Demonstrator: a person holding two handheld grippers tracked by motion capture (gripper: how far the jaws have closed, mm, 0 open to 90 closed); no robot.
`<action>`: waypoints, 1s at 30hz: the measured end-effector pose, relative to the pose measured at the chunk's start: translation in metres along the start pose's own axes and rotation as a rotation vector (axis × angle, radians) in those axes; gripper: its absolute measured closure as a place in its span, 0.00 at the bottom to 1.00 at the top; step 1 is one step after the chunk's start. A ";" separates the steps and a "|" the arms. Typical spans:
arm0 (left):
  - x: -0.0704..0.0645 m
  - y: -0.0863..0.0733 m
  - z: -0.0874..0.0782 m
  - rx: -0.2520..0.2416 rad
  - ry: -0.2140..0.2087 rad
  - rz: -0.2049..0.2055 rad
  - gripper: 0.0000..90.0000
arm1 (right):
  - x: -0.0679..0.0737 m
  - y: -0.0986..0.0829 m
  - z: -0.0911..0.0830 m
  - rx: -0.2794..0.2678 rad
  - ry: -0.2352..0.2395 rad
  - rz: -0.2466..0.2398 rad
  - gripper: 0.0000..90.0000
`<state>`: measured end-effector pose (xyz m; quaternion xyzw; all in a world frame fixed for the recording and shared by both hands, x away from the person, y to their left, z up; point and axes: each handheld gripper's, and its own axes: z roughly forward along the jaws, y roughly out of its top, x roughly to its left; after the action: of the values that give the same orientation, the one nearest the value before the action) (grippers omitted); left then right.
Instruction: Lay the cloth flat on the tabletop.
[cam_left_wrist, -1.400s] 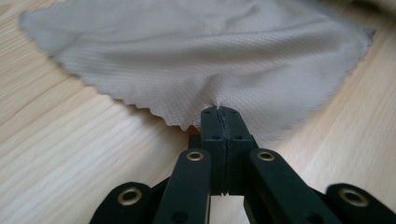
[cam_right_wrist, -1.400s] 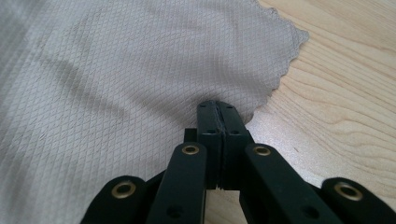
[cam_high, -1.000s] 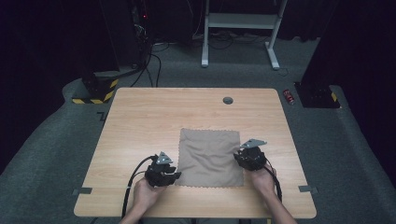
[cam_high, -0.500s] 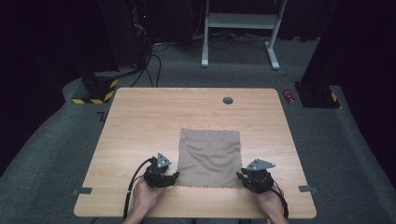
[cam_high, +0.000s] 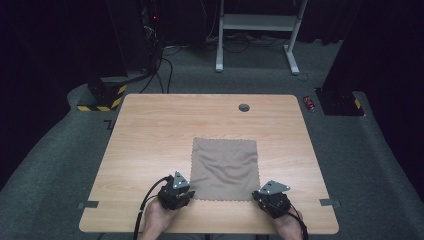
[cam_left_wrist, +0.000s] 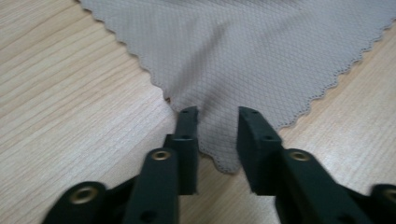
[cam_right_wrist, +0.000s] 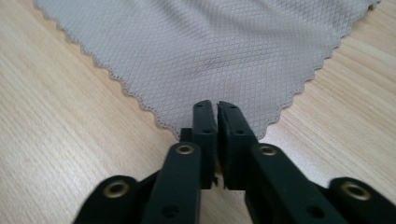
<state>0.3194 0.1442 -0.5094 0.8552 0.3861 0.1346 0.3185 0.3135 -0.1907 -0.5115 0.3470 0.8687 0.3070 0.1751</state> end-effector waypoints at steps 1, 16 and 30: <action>-0.002 0.000 0.000 0.006 -0.017 0.008 0.89 | 0.002 0.000 -0.001 0.010 -0.003 -0.018 0.99; 0.000 0.008 -0.004 -0.018 -0.073 -0.015 0.70 | 0.000 0.005 -0.010 -0.017 0.030 0.022 0.90; -0.009 0.013 0.008 0.031 -0.069 0.087 0.96 | 0.021 0.045 0.033 -0.056 0.112 -0.011 0.80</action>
<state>0.3247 0.1270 -0.5069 0.8801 0.3395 0.1129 0.3121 0.3384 -0.1367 -0.5085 0.3192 0.8702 0.3493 0.1375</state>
